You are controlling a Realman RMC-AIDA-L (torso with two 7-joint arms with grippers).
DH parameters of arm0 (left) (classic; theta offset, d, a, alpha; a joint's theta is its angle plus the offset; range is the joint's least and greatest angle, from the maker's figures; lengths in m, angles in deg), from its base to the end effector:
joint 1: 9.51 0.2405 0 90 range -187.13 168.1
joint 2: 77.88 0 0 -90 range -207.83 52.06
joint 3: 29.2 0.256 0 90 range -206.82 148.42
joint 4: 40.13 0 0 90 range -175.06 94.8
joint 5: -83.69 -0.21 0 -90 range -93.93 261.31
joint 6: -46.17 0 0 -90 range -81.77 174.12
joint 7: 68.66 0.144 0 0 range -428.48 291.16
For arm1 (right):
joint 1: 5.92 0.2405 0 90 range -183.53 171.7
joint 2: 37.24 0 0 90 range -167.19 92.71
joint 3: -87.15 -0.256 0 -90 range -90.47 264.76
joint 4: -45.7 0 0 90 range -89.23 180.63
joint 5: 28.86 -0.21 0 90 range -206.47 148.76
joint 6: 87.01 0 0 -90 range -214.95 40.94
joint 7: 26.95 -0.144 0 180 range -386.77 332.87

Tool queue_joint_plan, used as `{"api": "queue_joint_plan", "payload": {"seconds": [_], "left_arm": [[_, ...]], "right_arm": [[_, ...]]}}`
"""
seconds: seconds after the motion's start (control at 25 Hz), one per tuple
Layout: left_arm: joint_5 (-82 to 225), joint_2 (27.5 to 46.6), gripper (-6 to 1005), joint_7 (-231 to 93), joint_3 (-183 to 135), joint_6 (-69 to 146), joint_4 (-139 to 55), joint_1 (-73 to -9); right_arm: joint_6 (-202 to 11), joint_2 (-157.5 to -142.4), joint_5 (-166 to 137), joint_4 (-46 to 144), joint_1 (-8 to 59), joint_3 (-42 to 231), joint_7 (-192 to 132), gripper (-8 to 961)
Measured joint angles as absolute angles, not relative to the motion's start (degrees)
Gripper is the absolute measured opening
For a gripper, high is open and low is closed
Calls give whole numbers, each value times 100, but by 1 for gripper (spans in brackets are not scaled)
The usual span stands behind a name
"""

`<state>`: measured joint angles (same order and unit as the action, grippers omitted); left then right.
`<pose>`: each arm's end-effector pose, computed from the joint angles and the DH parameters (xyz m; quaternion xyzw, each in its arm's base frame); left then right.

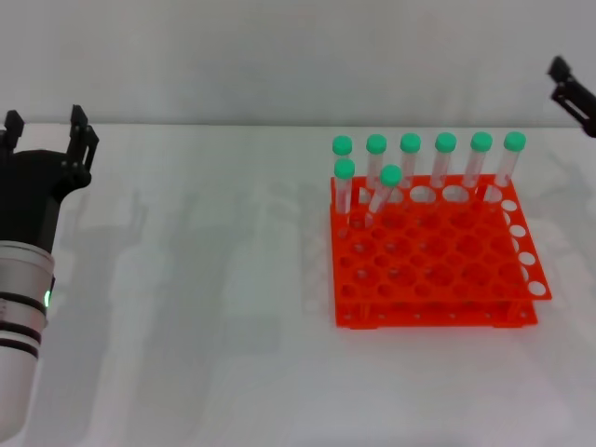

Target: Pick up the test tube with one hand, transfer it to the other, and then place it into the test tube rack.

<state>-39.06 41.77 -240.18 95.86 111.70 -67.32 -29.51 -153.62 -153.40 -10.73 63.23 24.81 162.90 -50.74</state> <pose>-0.2969 0.3377 -0.0033 -0.6060 -0.2292 -0.3298 0.6866 0.2641 0.3946 0.0405 -0.7286 0.1177 0.3870 0.5528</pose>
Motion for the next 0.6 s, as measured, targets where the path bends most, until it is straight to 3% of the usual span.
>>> {"api": "queue_joint_plan", "payload": {"seconds": [0.6], "left_arm": [[-3788,4182,753,-24005,9592,10857,-6492,-3210]], "right_arm": [[-15722,-15346,-3278,5352,2354,16256,-3458,872]]}}
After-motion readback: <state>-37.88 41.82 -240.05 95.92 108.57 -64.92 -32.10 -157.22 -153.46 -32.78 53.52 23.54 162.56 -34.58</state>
